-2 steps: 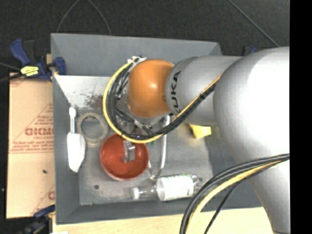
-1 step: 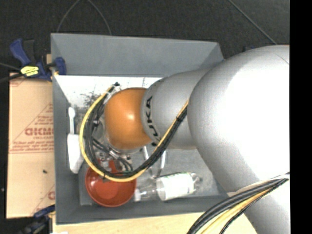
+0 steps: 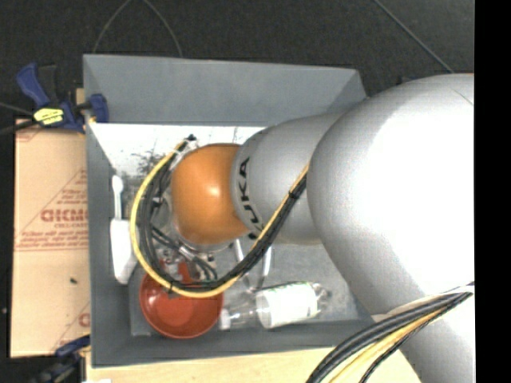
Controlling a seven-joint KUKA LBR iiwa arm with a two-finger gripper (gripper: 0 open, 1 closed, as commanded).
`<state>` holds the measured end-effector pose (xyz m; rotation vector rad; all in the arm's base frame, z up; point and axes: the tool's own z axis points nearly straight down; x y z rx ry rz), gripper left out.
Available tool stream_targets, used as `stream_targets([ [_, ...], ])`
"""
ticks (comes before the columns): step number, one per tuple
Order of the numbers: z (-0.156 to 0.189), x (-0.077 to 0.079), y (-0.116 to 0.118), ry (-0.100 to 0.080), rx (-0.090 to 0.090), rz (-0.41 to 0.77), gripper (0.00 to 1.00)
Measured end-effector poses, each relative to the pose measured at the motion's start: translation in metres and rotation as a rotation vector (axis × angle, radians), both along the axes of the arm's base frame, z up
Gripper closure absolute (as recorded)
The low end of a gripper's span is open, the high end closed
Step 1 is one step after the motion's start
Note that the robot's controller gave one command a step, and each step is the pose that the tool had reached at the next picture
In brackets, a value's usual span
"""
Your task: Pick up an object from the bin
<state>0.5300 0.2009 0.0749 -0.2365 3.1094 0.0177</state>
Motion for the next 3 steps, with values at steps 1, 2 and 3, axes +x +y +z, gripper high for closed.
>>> stream_targets([
  [1,0.025,-0.002,-0.001,0.006,-0.002,-0.001,1.0],
  [2,0.064,-0.001,-0.001,0.001,-0.001,-0.002,1.0],
  [3,0.084,-0.002,-0.001,0.005,-0.002,-0.002,1.0],
])
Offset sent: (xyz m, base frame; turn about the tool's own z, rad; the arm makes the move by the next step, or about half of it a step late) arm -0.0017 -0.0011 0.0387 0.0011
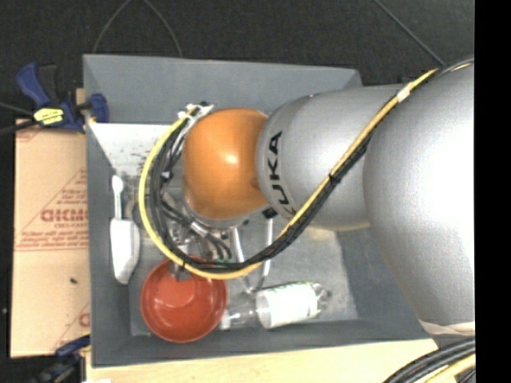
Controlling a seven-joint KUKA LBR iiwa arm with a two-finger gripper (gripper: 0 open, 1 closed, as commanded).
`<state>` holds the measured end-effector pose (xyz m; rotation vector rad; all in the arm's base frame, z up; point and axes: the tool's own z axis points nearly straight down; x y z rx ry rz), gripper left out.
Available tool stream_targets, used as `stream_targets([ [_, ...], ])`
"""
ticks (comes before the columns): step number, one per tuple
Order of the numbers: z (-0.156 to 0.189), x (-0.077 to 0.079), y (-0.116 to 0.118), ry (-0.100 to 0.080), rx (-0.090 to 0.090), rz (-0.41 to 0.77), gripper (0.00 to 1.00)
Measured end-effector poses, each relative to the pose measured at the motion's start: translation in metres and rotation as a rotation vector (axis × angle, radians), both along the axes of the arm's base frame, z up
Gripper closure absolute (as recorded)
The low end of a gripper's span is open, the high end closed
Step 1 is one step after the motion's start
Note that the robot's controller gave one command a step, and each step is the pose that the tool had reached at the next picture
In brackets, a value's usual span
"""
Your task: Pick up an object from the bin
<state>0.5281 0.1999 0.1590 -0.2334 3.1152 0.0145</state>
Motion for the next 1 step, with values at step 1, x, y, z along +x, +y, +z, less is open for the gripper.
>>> stream_targets([
  [1,0.0151,0.0008,0.0,-0.003,0.001,-0.001,1.0],
])
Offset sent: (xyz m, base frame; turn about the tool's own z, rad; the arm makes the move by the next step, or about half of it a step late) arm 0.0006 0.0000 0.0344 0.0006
